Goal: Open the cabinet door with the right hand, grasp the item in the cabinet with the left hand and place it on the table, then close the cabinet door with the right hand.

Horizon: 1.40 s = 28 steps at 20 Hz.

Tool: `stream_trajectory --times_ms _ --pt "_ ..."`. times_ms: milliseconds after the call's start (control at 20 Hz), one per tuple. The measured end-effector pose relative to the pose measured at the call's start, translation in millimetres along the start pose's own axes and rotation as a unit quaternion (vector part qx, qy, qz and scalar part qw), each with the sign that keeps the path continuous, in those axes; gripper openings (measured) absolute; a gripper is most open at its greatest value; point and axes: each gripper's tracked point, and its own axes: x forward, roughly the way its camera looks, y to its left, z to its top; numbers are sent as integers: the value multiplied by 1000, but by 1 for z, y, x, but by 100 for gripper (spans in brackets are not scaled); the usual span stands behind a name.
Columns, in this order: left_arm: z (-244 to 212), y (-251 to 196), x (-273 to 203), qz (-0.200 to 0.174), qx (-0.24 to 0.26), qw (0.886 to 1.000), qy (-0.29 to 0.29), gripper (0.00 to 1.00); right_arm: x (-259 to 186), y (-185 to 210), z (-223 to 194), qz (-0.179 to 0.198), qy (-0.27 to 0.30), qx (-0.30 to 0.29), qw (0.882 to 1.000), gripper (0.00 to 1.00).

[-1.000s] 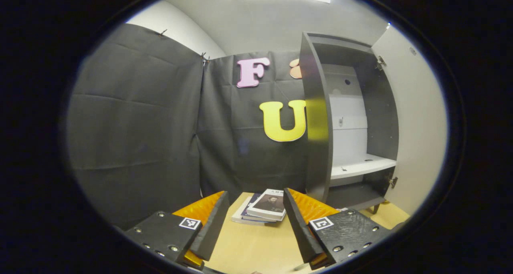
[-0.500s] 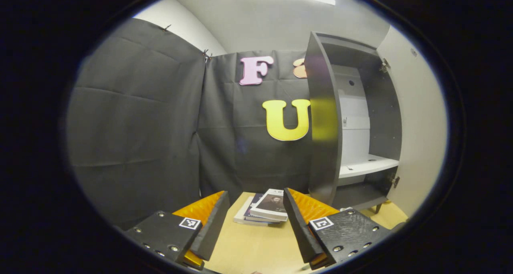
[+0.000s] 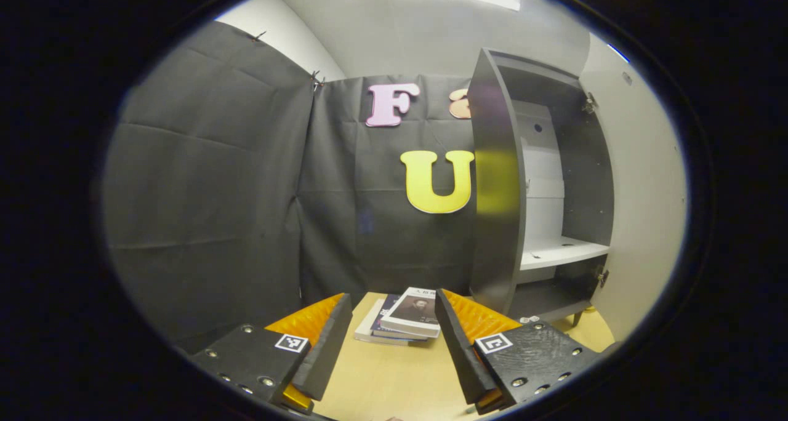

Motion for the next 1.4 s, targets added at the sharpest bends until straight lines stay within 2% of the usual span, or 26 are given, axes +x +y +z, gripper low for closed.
stream_trajectory --times_ms 50,250,450,500,1050,1300,1400 --pt "1 1 0 0 2 1000 -2 81 2 10 0 11 0 0 1000 83" --pt "2 10 -2 6 8 1000 -5 83 7 47 0 49 0 1 999 83" --pt "1 25 -6 25 12 1000 -4 81 17 77 -2 80 2 13 997 83" --pt "0 29 -7 30 13 999 -4 81 19 86 -2 89 3 15 996 89" --pt "-1 50 -17 64 16 998 -2 81 55 171 -17 180 21 13 983 89" --pt "1 56 -21 78 24 997 -1 81 82 197 -28 204 35 13 978 91" --pt "3 60 -24 84 28 996 0 83 89 207 -29 207 40 11 977 87"
